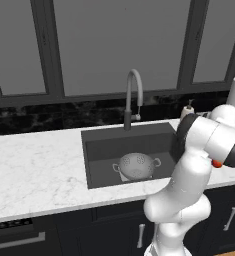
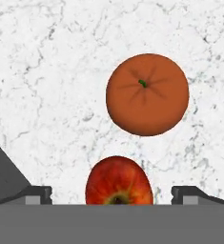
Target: Put the colander in the sink, put the orange, apple in the colander, and turn on the sink faucet and pour water over the colander.
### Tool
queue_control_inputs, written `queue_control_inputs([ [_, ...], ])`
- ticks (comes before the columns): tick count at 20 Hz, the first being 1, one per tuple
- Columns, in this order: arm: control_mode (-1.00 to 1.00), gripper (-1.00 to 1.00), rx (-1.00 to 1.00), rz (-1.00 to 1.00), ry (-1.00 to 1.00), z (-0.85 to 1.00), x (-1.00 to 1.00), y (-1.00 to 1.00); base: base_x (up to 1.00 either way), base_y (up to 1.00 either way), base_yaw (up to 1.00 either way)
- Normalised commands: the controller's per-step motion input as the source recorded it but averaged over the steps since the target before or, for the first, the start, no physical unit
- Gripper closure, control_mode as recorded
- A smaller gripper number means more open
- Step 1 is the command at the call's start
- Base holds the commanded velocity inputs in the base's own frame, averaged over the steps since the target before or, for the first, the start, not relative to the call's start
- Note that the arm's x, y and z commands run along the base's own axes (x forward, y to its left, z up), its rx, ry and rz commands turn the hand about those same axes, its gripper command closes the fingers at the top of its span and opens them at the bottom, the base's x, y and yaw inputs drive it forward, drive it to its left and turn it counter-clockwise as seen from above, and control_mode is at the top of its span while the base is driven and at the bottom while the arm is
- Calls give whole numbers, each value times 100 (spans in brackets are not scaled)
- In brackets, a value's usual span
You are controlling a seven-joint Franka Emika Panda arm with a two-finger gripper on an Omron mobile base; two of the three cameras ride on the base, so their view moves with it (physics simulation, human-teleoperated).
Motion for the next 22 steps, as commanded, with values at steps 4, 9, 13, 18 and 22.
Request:
queue_control_inputs([
  [4,-100,-100,0,0,15,-13,14,-13,0,0,0],
  [9,-100,-100,0,3,11,-29,-19,12,0,0,0],
  [13,-100,-100,0,9,3,-25,-35,37,0,0,0],
  [18,-100,-100,0,1,0,-13,5,3,0,0,0],
  [22,-100,-100,0,1,0,-39,1,0,0,0,0],
])
